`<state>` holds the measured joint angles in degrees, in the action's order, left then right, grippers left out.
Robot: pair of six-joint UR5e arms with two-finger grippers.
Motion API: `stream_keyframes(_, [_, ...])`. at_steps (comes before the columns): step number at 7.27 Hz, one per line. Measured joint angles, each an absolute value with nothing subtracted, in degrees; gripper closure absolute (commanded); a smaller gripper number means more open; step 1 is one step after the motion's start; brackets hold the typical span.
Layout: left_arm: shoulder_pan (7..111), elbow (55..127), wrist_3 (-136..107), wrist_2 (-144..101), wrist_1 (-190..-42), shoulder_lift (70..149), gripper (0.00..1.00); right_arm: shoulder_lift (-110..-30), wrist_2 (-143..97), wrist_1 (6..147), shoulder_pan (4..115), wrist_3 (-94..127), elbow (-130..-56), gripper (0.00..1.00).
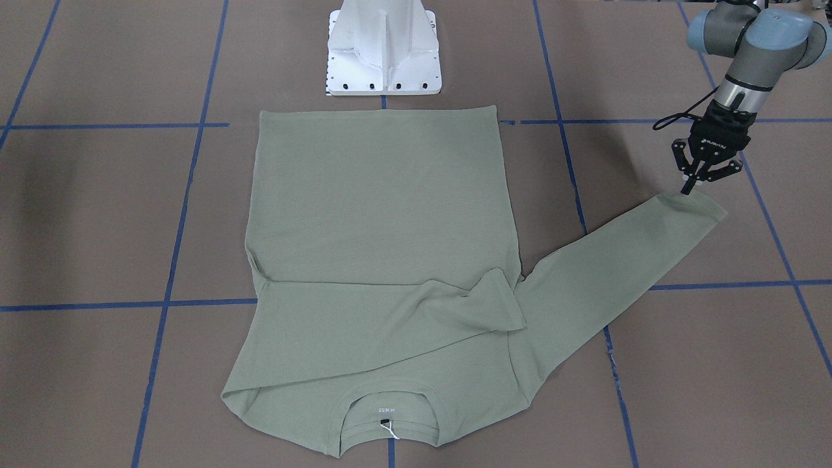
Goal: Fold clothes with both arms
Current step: 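Lower the left gripper and grasp the cuff of the other sleeve, then carry the sleeve with the left gripper across the shirt body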
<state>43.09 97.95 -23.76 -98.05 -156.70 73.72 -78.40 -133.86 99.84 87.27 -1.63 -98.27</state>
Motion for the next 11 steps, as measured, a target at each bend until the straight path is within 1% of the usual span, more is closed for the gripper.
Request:
stream_keyframes(2, [46.5,97.8,-33.6,-98.1,-157.3,80.1,1.0,-78.4,-133.9,99.8,87.3,-1.6,-98.2,0.0])
stream_keyframes(3, [47.2,97.6,-38.9,-98.1,-155.3,84.9,1.0,-78.5,-133.9,99.8,87.3,-1.6,-98.1,0.0])
stream_keyframes(4, [47.5,97.6,-43.9,-98.1,-150.2,91.2,1.0,-78.6,-133.9,99.8,87.3,-1.6,-98.1,0.0])
stream_keyframes(6, [47.4,96.9,-52.1,-97.9,-134.4,107.0,1.0,-78.9,-133.9,99.8,87.3,-1.6,-98.2,0.0])
stream_keyframes(8, [46.1,92.5,-62.7,-97.8,-121.6,123.5,1.0,-79.0,-133.8,99.8,87.3,-1.6,-98.2,0.0])
stream_keyframes(9, [44.5,89.4,-67.5,-97.4,-119.5,129.8,1.0,-79.1,-133.8,99.8,87.3,-1.6,-98.2,0.0])
stream_keyframes(11, [38.8,83.4,-73.6,-92.6,-119.0,139.3,1.0,-79.3,-133.8,99.8,87.3,-1.6,-98.2,0.0])
